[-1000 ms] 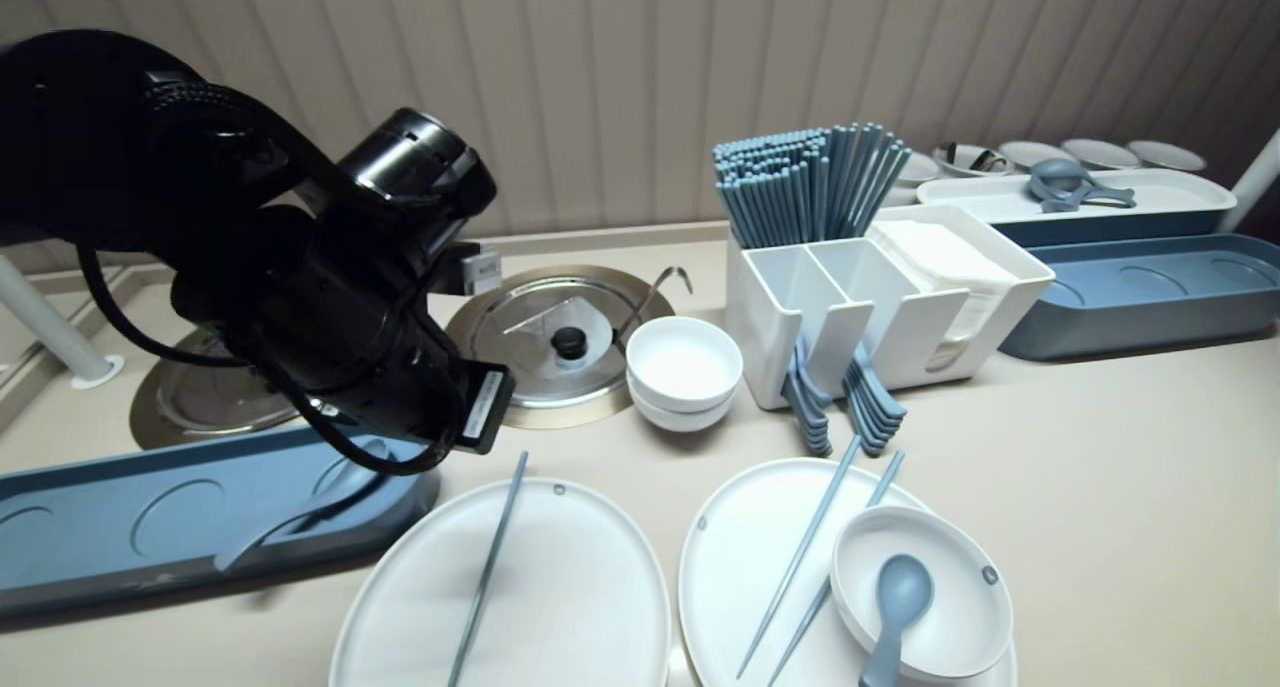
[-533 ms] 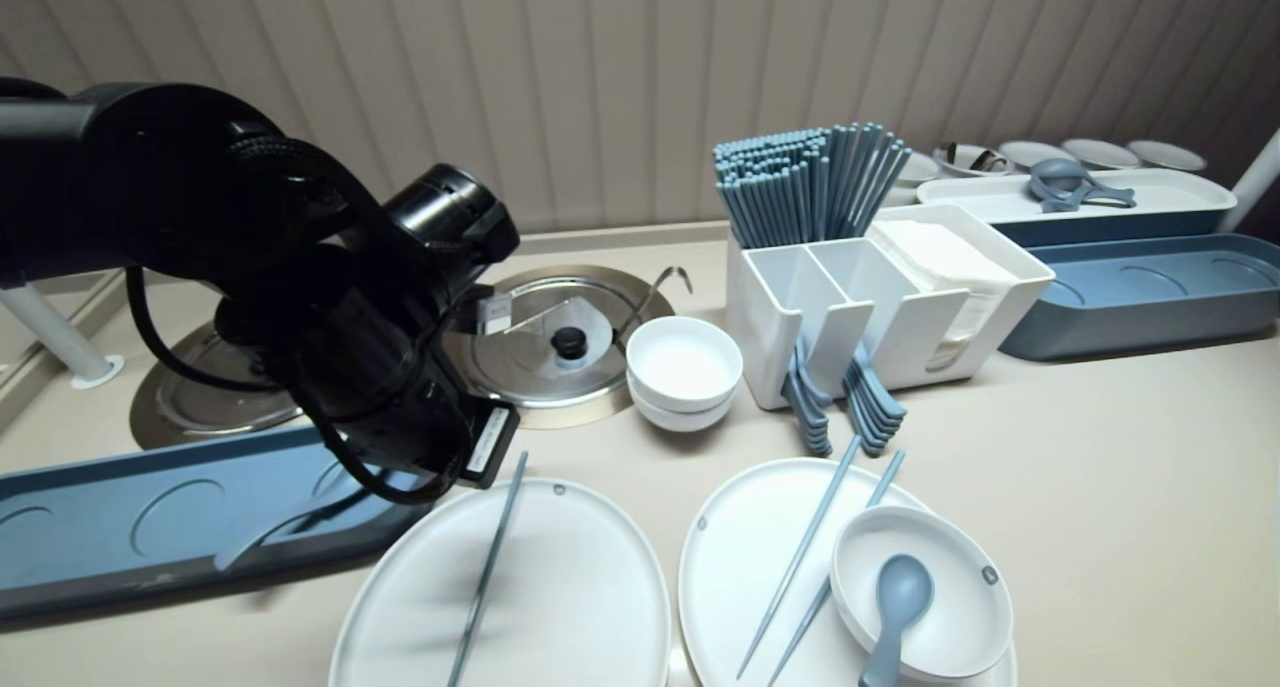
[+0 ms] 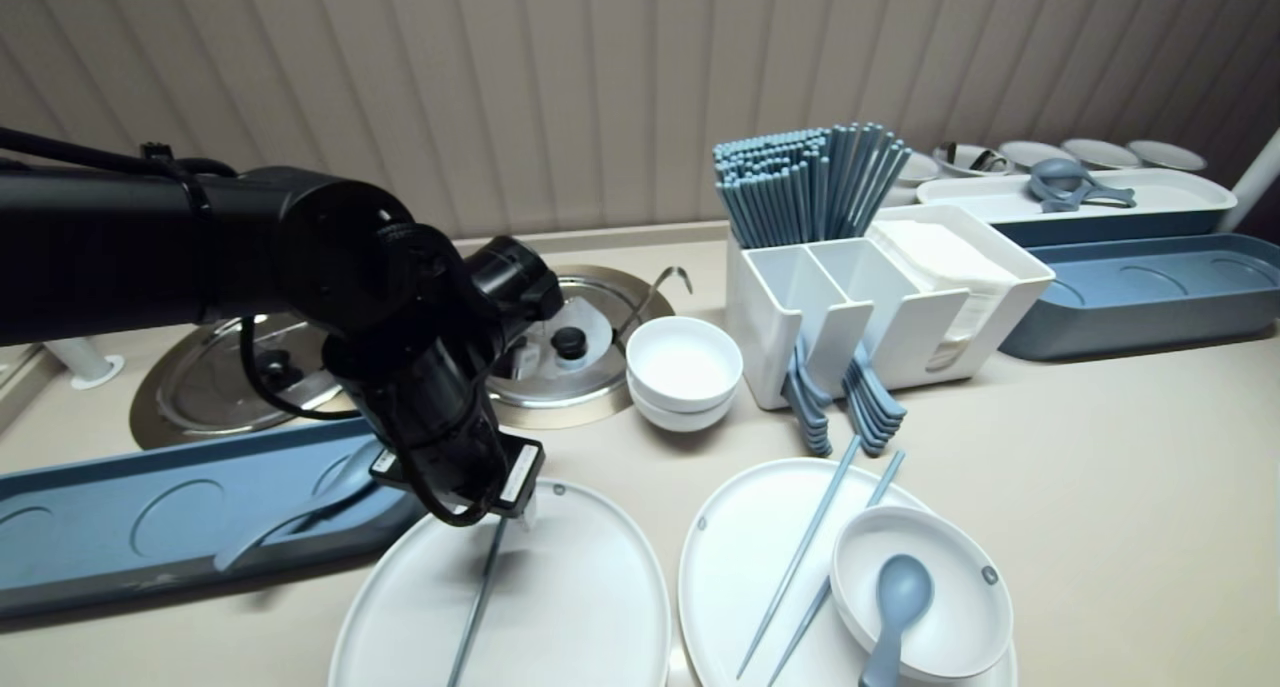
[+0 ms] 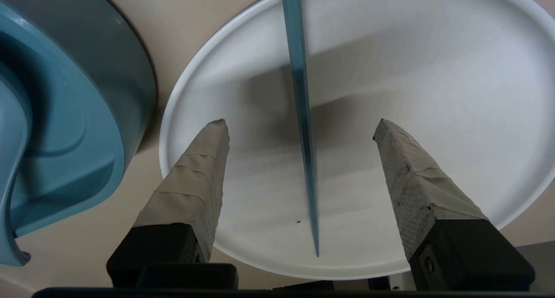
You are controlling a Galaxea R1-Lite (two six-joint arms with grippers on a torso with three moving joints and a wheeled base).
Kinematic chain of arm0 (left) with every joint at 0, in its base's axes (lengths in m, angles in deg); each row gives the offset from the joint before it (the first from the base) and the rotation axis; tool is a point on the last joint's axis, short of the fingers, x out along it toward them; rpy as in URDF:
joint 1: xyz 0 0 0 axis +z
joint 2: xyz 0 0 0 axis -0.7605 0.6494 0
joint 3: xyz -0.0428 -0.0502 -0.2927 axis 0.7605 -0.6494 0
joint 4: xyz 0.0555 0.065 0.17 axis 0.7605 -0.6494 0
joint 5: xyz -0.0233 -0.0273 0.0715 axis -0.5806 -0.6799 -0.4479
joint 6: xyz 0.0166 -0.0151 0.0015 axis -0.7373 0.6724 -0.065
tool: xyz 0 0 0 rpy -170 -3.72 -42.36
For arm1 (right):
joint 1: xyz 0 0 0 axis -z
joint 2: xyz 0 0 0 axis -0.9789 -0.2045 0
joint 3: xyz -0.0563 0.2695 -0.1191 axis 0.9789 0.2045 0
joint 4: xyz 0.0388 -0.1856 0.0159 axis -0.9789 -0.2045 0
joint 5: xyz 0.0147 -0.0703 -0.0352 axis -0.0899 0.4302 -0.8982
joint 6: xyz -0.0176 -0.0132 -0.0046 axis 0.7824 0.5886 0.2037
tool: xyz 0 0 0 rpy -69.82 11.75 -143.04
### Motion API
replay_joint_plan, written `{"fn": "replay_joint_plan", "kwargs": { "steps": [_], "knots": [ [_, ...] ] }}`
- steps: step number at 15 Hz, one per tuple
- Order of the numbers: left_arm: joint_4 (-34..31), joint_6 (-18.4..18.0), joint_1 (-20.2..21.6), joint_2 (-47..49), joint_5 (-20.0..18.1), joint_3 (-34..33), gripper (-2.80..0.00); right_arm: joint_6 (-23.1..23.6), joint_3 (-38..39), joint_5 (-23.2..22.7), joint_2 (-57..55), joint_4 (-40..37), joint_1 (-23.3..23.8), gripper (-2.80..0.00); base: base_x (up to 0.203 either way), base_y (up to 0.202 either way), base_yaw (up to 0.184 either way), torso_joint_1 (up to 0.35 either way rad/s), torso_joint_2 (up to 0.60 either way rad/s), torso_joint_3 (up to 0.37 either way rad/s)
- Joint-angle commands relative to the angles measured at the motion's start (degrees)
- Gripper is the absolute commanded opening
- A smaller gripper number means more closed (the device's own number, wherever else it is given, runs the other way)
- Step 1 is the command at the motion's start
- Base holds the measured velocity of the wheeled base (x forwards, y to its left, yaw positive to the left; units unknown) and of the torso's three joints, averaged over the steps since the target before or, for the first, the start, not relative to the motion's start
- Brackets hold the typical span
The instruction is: Put the chopsticks back from the plate
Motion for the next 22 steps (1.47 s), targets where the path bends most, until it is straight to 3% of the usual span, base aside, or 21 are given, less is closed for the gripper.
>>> {"fn": "replay_joint_plan", "kwargs": {
  "steps": [1, 17, 18, 22],
  "knots": [
    [-0.3, 0.1, 0.1, 2.2, 0.1, 0.1, 0.0, 0.0, 0.0, 0.0, 0.0, 0.0, 0.0, -2.8, 0.0, 0.0, 0.0, 0.0, 0.0, 0.0],
    [1.4, 0.1, 0.5, 7.1, 0.1, 0.6, 0.0, 0.0, 0.0, 0.0, 0.0, 0.0, 0.0, -2.8, 0.0, 0.0, 0.0, 0.0, 0.0, 0.0],
    [1.4, 0.1, 0.5, 7.2, 0.0, 0.5, -2.8, 0.0, 0.0, 0.0, 0.0, 0.0, 0.0, -2.8, 0.0, 0.0, 0.0, 0.0, 0.0, 0.0],
    [1.4, 0.0, 0.4, 7.2, 0.1, 0.4, -2.8, 0.0, 0.0, 0.0, 0.0, 0.0, 0.0, -2.8, 0.0, 0.0, 0.0, 0.0, 0.0, 0.0]
  ]
}}
